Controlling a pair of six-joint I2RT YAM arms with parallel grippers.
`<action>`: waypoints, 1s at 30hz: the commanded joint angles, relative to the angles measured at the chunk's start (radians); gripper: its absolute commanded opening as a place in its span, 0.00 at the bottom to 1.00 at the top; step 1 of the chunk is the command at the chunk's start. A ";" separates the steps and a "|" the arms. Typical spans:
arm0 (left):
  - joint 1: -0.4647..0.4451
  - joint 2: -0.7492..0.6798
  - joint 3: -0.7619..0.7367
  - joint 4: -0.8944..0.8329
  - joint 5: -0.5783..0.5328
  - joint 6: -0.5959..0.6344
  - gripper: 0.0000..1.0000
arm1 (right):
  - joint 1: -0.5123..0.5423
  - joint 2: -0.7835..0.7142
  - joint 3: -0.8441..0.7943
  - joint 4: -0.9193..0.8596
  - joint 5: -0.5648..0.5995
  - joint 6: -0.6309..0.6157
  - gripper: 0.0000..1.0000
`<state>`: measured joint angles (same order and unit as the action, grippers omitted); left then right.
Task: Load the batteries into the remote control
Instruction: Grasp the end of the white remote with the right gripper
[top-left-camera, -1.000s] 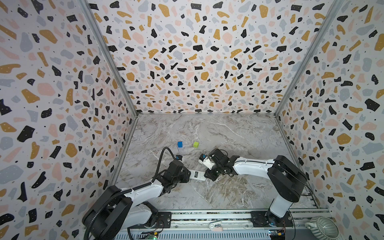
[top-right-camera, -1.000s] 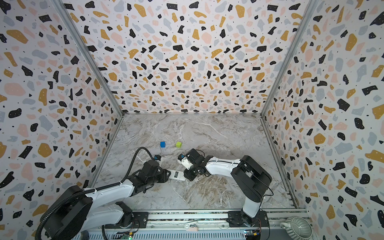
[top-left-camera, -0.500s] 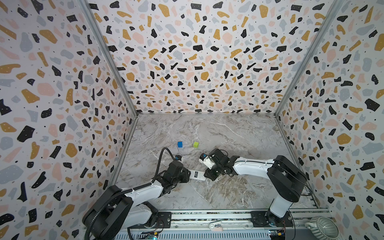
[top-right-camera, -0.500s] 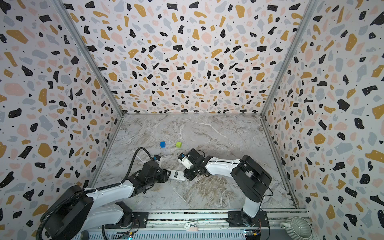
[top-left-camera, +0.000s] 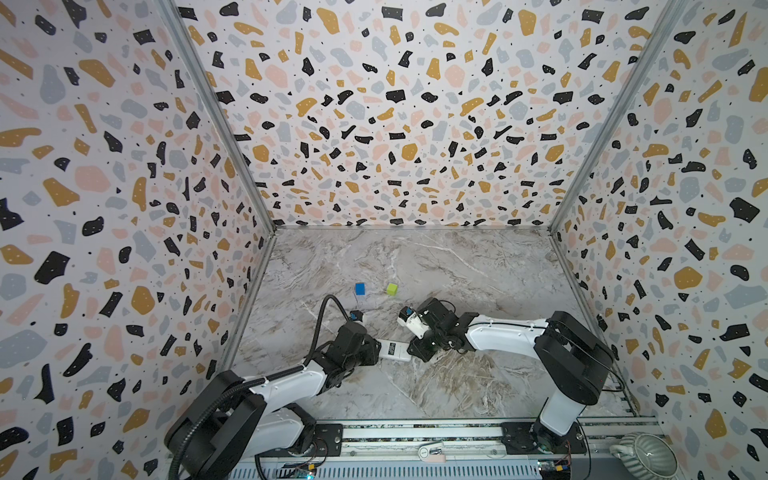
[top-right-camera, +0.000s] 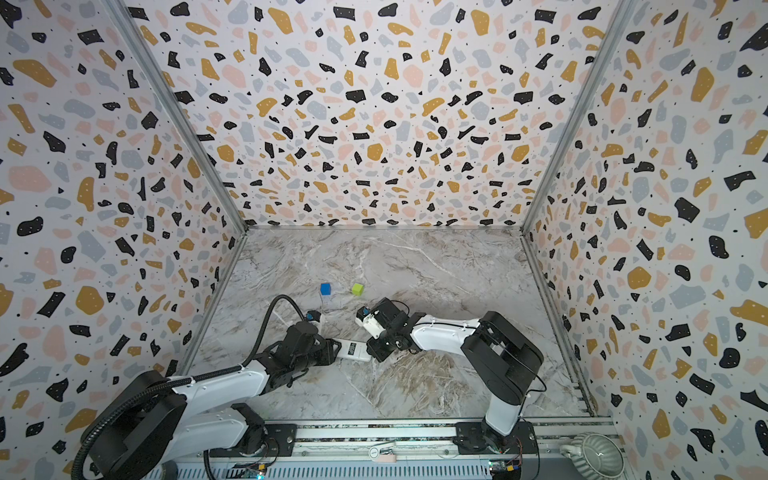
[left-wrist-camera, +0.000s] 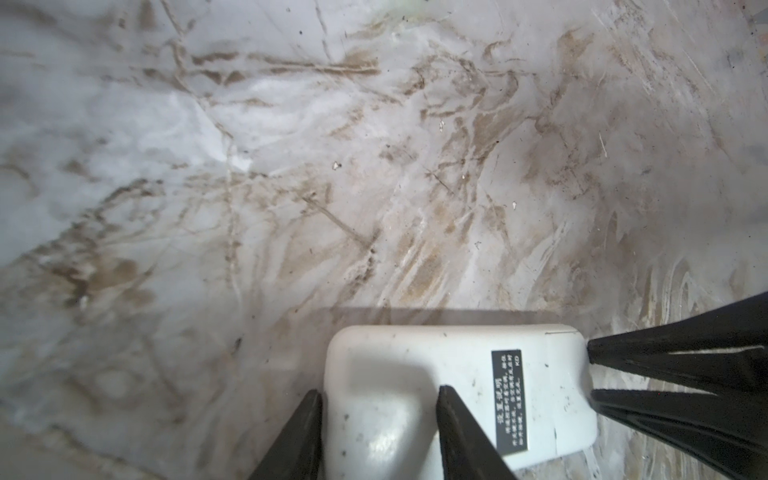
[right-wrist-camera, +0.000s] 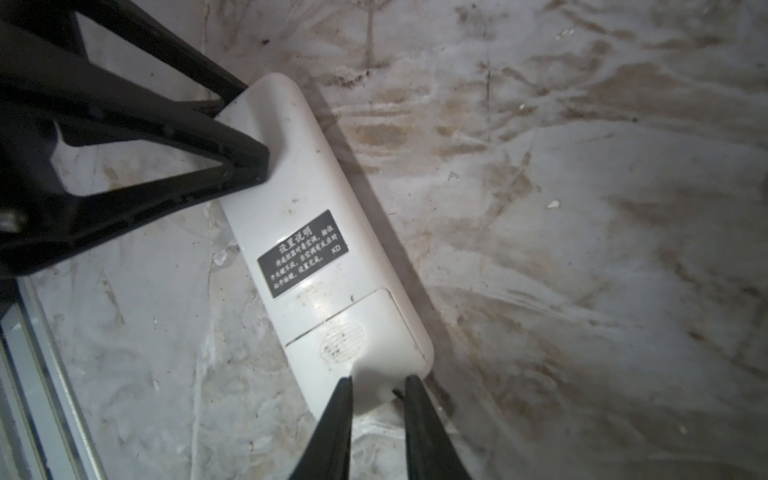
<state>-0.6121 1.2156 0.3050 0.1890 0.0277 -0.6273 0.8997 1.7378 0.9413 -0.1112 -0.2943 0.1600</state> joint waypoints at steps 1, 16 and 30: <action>-0.020 0.019 -0.026 -0.039 0.037 0.001 0.46 | 0.061 0.055 -0.030 0.091 -0.070 0.000 0.26; -0.018 -0.005 0.006 -0.107 -0.040 0.007 0.45 | 0.040 -0.064 -0.043 0.001 0.059 -0.054 0.39; -0.018 0.013 0.047 -0.131 -0.046 0.018 0.45 | 0.028 -0.180 -0.067 -0.049 0.090 -0.098 0.46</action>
<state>-0.6239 1.2179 0.3397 0.1211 -0.0097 -0.6262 0.9306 1.5948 0.8787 -0.1253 -0.2127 0.0929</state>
